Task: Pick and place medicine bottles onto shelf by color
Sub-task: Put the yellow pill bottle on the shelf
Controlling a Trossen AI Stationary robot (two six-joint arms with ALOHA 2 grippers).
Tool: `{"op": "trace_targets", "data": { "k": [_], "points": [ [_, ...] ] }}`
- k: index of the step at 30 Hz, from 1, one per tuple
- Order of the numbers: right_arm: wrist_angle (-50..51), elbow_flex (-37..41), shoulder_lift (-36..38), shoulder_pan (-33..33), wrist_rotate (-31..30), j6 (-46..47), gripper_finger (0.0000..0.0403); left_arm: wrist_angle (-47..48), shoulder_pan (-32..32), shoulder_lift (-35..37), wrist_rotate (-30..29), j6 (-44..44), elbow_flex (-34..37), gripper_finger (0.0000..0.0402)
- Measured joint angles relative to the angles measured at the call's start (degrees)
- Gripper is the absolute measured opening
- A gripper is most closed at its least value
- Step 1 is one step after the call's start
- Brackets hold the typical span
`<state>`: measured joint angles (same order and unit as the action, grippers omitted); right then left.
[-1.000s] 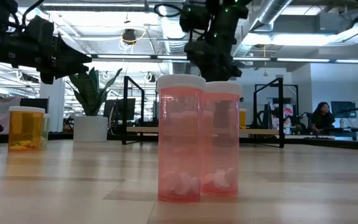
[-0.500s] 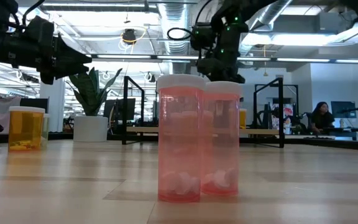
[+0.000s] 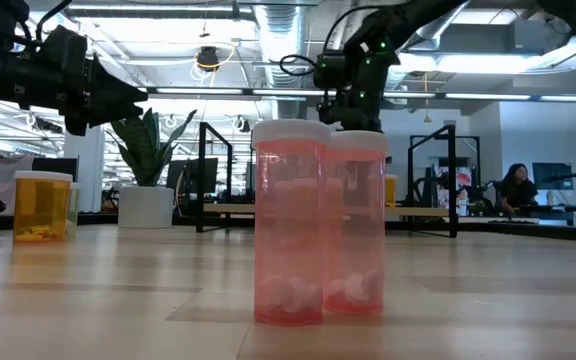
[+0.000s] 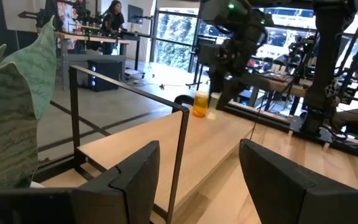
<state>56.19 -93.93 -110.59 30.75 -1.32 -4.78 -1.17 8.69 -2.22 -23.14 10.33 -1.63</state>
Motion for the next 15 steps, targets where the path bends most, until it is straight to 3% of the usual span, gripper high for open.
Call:
{"op": "trace_targets", "data": {
  "k": [15],
  "points": [
    [-3.2,0.0,-4.2,5.4,4.5,-6.2,0.0150,0.0,0.0,0.0,-0.1,0.0,0.0,0.0208]
  ]
}}
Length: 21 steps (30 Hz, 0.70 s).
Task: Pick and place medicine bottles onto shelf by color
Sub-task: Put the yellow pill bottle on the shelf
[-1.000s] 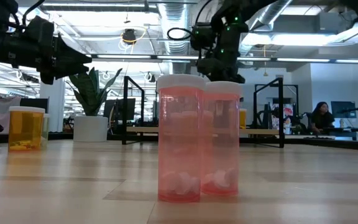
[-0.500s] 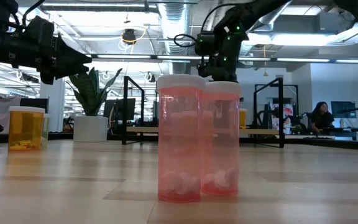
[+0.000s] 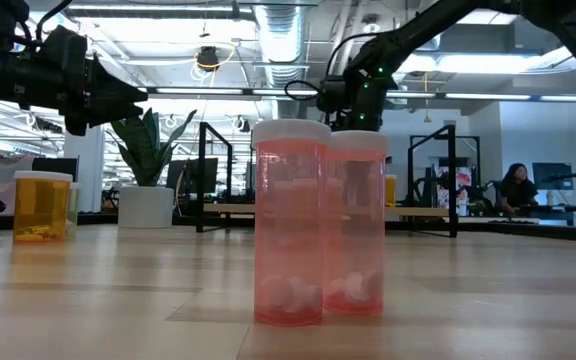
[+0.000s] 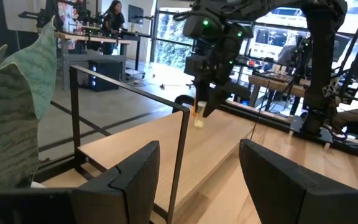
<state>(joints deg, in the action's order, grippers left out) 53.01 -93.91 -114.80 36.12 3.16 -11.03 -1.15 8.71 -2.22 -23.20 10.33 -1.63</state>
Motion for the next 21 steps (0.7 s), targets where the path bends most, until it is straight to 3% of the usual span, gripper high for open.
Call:
{"op": "trace_targets", "data": {
  "k": [21],
  "points": [
    [-4.2,0.0,0.1,1.9,-0.1,-3.1,0.0148,0.0,0.0,0.0,0.0,0.0,0.0,0.0208]
  ]
}}
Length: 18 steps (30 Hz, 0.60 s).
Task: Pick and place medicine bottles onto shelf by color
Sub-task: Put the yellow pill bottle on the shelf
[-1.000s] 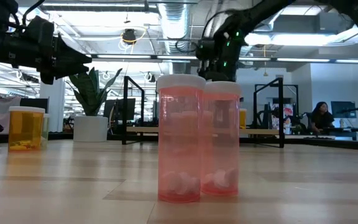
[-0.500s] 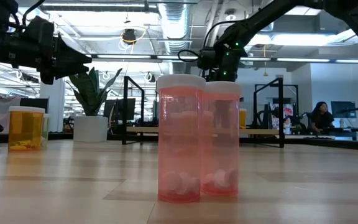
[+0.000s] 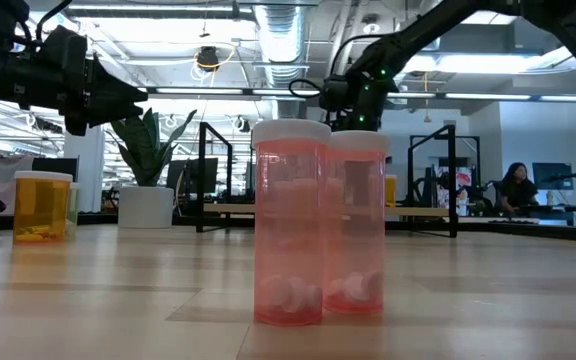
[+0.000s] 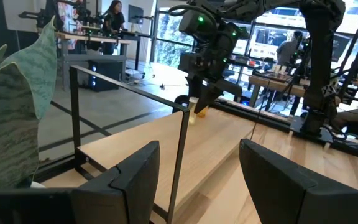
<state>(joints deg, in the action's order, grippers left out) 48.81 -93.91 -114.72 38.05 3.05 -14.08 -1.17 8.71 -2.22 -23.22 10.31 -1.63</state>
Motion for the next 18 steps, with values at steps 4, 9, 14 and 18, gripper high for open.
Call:
{"op": "trace_targets", "data": {
  "k": [4,9,14,18],
  "points": [
    [-0.6,0.0,0.0,0.5,0.0,-0.2,0.0148,0.0,0.0,0.0,0.0,0.0,0.0,0.0208],
    [-1.3,0.0,0.0,0.7,0.0,-1.5,0.0148,0.0,0.0,0.0,0.0,0.0,0.0,0.0208],
    [-1.7,0.0,0.0,0.6,-0.1,-2.0,0.0148,0.0,0.0,0.0,0.0,0.0,0.0,0.0208],
    [-1.7,0.0,0.0,0.6,-0.1,-4.0,0.0148,0.0,0.0,0.0,0.0,0.0,0.0,0.0208]
  ]
}}
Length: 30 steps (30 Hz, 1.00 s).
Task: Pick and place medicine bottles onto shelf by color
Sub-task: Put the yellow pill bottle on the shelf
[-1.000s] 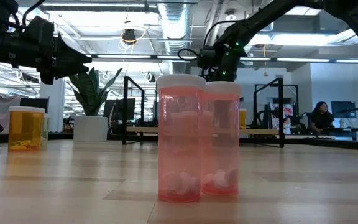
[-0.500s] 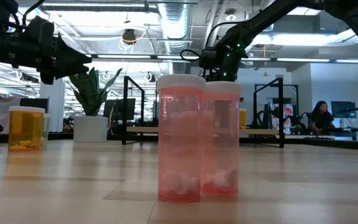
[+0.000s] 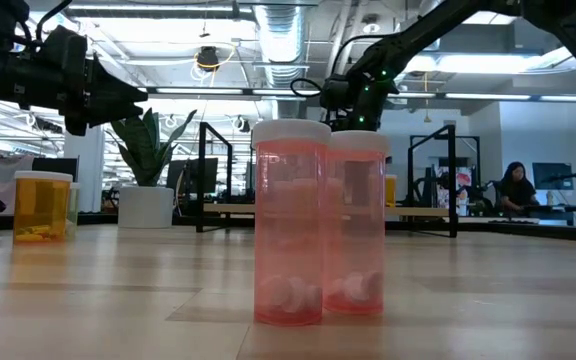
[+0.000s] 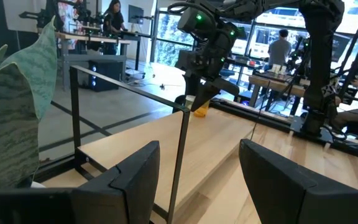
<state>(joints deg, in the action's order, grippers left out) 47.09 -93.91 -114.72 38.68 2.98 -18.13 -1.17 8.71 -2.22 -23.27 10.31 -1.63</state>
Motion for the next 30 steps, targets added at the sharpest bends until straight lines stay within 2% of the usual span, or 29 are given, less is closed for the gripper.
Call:
{"op": "trace_targets", "data": {
  "k": [30],
  "points": [
    [-1.3,0.0,-0.9,0.8,0.0,-3.4,0.0148,0.0,0.0,0.0,0.0,0.0,0.0,0.0208]
  ]
}}
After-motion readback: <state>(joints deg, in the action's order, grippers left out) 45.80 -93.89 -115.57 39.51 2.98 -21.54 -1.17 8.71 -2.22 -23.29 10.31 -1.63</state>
